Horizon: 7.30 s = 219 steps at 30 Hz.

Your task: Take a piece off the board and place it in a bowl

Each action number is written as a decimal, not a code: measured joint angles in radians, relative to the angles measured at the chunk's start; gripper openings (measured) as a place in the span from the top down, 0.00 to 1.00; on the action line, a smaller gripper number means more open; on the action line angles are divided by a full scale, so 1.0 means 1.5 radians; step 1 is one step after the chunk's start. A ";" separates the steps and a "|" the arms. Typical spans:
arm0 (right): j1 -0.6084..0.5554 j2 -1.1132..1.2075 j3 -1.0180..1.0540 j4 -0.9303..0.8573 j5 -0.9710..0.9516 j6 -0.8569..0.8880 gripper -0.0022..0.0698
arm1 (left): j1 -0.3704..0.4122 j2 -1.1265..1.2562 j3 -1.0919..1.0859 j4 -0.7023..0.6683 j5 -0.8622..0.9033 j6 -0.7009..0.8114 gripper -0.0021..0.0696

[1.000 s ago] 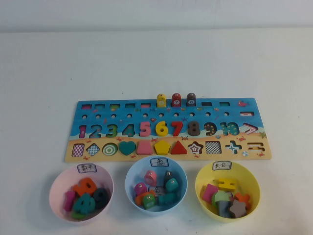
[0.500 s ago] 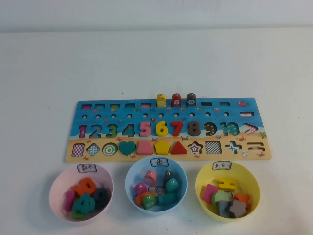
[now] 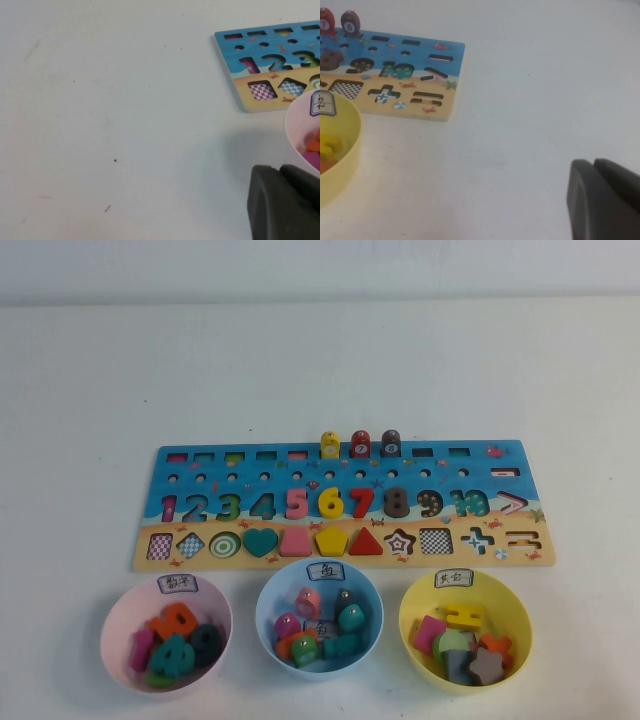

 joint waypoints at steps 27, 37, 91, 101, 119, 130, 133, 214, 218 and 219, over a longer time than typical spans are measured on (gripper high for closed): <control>0.000 0.000 0.000 0.426 -0.164 -0.021 0.99 | 0.000 0.000 0.000 0.000 0.000 0.000 0.98; 0.000 0.020 -0.051 0.558 -0.093 -0.030 0.99 | 0.000 0.000 0.000 0.000 0.000 0.000 0.98; 0.350 1.322 -1.143 -0.003 0.525 0.272 0.75 | 0.000 0.000 0.000 0.001 0.000 0.000 0.98; 0.352 1.436 -1.283 -0.075 0.554 0.395 0.57 | 0.000 0.000 0.000 0.001 0.000 -0.004 0.98; 0.352 1.535 -1.375 -0.089 0.571 0.434 0.57 | 0.000 0.000 0.000 0.001 0.000 -0.004 0.98; 0.352 1.542 -1.376 -0.101 0.571 0.435 0.57 | 0.000 0.000 0.000 0.001 0.000 -0.004 0.98; 0.352 1.542 -1.376 -0.102 0.571 0.435 0.57 | 0.000 0.000 0.000 0.001 0.000 -0.004 0.98; 0.704 1.309 -1.226 -0.064 0.449 0.399 0.64 | 0.000 0.000 0.000 0.001 0.000 -0.004 0.98; 0.709 1.344 -1.226 -0.040 0.400 0.410 0.64 | 0.000 0.000 0.000 0.002 0.000 -0.004 0.98; 0.709 1.353 -1.226 -0.039 0.391 0.417 0.64 | 0.000 0.000 0.000 0.002 0.000 -0.004 0.98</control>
